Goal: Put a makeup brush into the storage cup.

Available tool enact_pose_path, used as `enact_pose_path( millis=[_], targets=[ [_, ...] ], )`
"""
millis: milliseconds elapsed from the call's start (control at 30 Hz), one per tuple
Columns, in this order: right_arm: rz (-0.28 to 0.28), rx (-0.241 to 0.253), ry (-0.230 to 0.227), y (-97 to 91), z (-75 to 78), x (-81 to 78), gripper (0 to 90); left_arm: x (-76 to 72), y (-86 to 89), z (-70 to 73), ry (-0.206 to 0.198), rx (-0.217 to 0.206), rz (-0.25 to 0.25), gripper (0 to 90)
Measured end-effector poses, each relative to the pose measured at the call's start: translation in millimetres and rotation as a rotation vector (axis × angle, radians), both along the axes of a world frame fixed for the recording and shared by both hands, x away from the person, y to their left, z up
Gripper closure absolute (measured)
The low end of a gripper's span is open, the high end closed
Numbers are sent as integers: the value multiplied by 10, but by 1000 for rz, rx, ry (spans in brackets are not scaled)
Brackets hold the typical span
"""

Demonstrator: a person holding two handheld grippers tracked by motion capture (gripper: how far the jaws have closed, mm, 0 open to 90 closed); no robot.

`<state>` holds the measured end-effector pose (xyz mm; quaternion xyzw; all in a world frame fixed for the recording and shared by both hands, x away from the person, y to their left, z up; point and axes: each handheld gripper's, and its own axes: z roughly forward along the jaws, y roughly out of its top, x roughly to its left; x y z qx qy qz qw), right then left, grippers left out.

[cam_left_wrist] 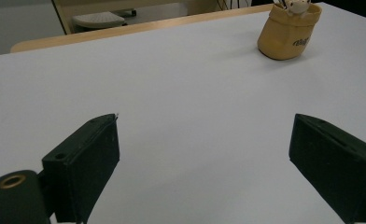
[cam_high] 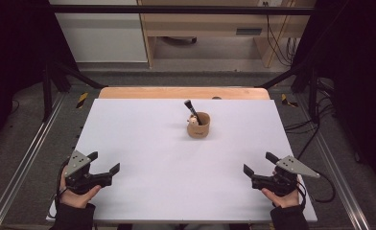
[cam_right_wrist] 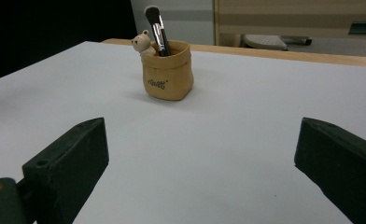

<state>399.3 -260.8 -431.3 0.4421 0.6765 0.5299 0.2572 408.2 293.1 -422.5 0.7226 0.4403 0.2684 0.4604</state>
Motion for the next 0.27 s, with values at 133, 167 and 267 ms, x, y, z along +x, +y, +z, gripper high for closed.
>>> enact_pose_path(
  millis=[133,167,267],
  targets=[
    [-9,8,3,-33,-18,-17,34,-3,-2,-9,0,-2,1,79],
    [-10,11,1,-38,-23,-20,34,-4,-2,-10,-1,-1,1,79],
    [-2,8,-5,-41,-31,-27,35,-6,2,-13,0,-3,1,79]
  ],
)
